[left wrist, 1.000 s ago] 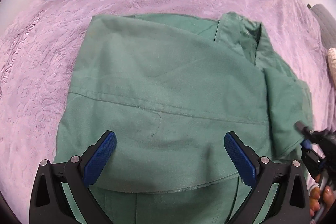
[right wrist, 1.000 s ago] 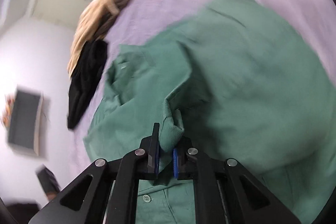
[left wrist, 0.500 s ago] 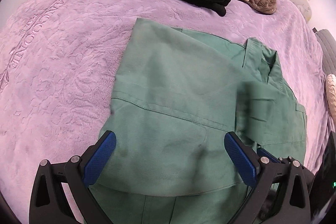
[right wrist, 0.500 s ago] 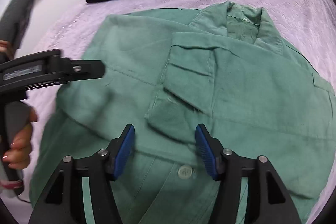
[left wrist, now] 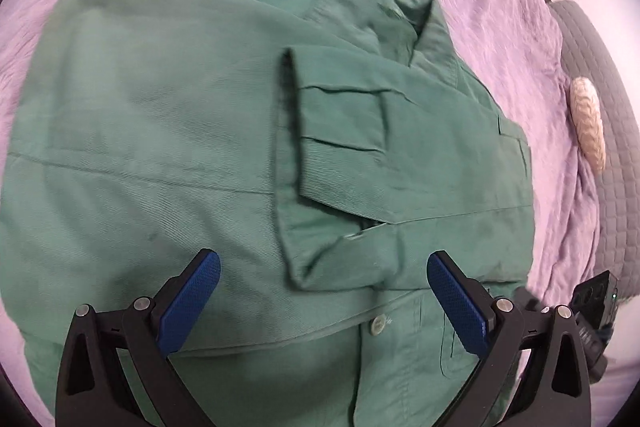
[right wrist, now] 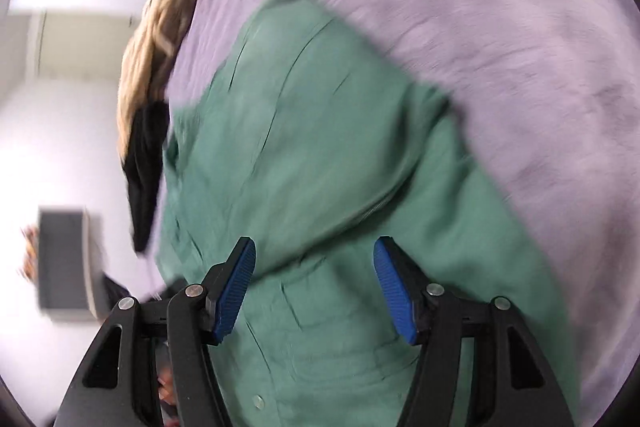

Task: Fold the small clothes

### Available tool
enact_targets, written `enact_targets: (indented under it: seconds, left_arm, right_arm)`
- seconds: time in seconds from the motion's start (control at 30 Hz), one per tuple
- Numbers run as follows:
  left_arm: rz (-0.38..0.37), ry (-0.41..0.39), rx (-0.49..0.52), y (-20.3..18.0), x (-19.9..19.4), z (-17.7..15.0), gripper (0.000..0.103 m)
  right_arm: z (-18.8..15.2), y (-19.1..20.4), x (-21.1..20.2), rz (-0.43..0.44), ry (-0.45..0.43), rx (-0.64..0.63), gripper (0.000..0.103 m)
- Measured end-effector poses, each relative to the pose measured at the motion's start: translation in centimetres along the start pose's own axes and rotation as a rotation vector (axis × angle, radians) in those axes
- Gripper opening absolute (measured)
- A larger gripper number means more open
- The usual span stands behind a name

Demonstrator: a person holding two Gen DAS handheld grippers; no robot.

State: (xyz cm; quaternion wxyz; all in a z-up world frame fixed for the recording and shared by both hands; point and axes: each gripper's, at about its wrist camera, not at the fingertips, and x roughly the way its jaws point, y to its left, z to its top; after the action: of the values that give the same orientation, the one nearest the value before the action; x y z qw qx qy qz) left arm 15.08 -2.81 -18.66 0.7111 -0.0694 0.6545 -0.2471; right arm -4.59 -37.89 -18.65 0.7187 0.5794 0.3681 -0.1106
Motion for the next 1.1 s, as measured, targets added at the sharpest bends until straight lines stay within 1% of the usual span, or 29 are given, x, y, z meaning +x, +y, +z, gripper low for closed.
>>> enact_targets:
  seconds: [0.1, 0.13, 0.17, 0.2, 0.23, 0.27, 0.3, 0.33, 0.4, 0.43, 0.5, 0.57, 0.63, 0.67, 0.7, 0.73, 0.77, 0.8, 0.83, 0.87, 0.9, 0.97, 1.03, 1.1]
  left_arm:
    - [-0.017, 0.001, 0.010, -1.5, 0.6, 0.6, 0.103]
    - [-0.032, 0.001, 0.005, -1.8, 0.7, 0.8, 0.100]
    - [-0.037, -0.002, 0.001, -2.0, 0.8, 1.0, 0.088]
    - [-0.024, -0.007, 0.003, -2.2, 0.8, 1.0, 0.078]
    - [-0.003, -0.006, 0.009, -2.3, 0.9, 1.1, 0.045]
    - [0.001, 0.004, 0.010, -2.2, 1.0, 1.2, 0.012]
    - [-0.022, 0.019, -0.005, -1.7, 0.9, 1.2, 0.011]
    - [-0.059, 0.010, -0.028, -1.2, 0.3, 1.3, 0.011]
    - [-0.106, -0.026, -0.021, -0.8, -1.2, 1.1, 0.011]
    - [-0.111, -0.045, -0.005, -0.7, -2.0, 1.0, 0.011]
    - [-0.095, -0.051, 0.021, -0.4, -2.7, 0.5, 0.011]
    - [-0.072, -0.025, 0.035, 0.2, -2.0, 0.1, 0.011]
    - [-0.029, 0.011, 0.050, 0.8, -0.6, -0.2, 0.014]
    - [-0.011, 0.013, 0.061, 1.1, -0.2, -0.4, 0.016]
    - [-0.017, 0.007, 0.066, 1.3, -0.3, -0.4, 0.016]
    - [-0.013, 0.005, 0.064, 1.5, -0.6, -0.4, 0.021]
    - [0.018, -0.003, 0.066, 1.7, -1.1, -0.4, 0.032]
    - [0.069, -0.019, 0.073, 1.8, -1.7, -0.5, 0.040]
    - [0.148, -0.044, 0.085, 1.9, -2.6, -0.4, 0.064]
    - [0.202, -0.071, 0.096, 2.1, -3.5, -0.4, 0.074]
    - [0.233, -0.096, 0.108, 2.4, -4.3, -0.4, 0.074]
    - [0.241, -0.109, 0.119, 3.1, -5.7, -0.2, 0.074]
    - [0.253, -0.131, 0.120, 3.1, -6.6, 0.4, 0.074]
    - [0.262, -0.154, 0.129, 2.5, -6.6, 1.1, 0.074]
  right_arm:
    - [1.4, -1.4, 0.0, 0.062, -0.051, 0.091, 0.066]
    - [1.8, -1.7, 0.2, 0.076, -0.057, 0.116, 0.066]
    - [2.2, -1.9, 0.1, 0.086, -0.055, 0.129, 0.062]
    - [2.6, -2.0, -0.3, 0.086, -0.054, 0.128, 0.050]
    - [3.1, -1.6, -0.3, 0.081, -0.043, 0.111, 0.004]
    - [3.2, -1.2, -0.4, 0.077, -0.038, 0.094, 0.005]
    - [3.2, -1.0, -0.9, 0.088, -0.039, 0.073, 0.005]
    - [2.9, -0.3, -1.0, 0.092, -0.035, 0.044, 0.005]
    - [2.3, 0.4, -1.0, 0.070, -0.022, -0.007, 0.005]
    - [2.0, 0.3, -0.6, 0.050, -0.011, -0.023, 0.005]
    - [1.6, -0.4, 0.3, -0.028, 0.007, -0.052, 0.005]
    - [1.5, -1.2, 1.3, -0.082, 0.013, -0.070, 0.006]
    - [1.5, -1.7, 1.8, -0.087, 0.013, -0.058, 0.005]
    - [1.5, -1.8, 1.6, -0.089, 0.011, -0.051, 0.006]
    - [1.4, -1.8, 1.2, -0.094, 0.013, -0.050, 0.010]
    - [1.4, -1.7, 0.7, -0.107, 0.023, -0.053, 0.017]
    - [1.3, -1.7, 0.0, -0.120, 0.030, -0.062, 0.025]
    - [1.2, -1.5, -0.8, -0.132, 0.033, -0.077, 0.029]
    - [1.1, -1.0, -1.9, -0.128, 0.028, -0.101, 0.039]
    - [1.0, -0.5, -2.9, -0.113, 0.014, -0.128, 0.046]
    - [1.1, 0.1, -3.8, -0.100, -0.007, -0.159, 0.049]
    - [2.4, 1.3, -4.7, -0.096, -0.052, -0.201, 0.050]
    - [4.9, 1.9, -4.1, -0.095, -0.072, -0.197, 0.051]
    - [7.4, 2.1, -2.5, -0.083, -0.069, -0.180, 0.051]
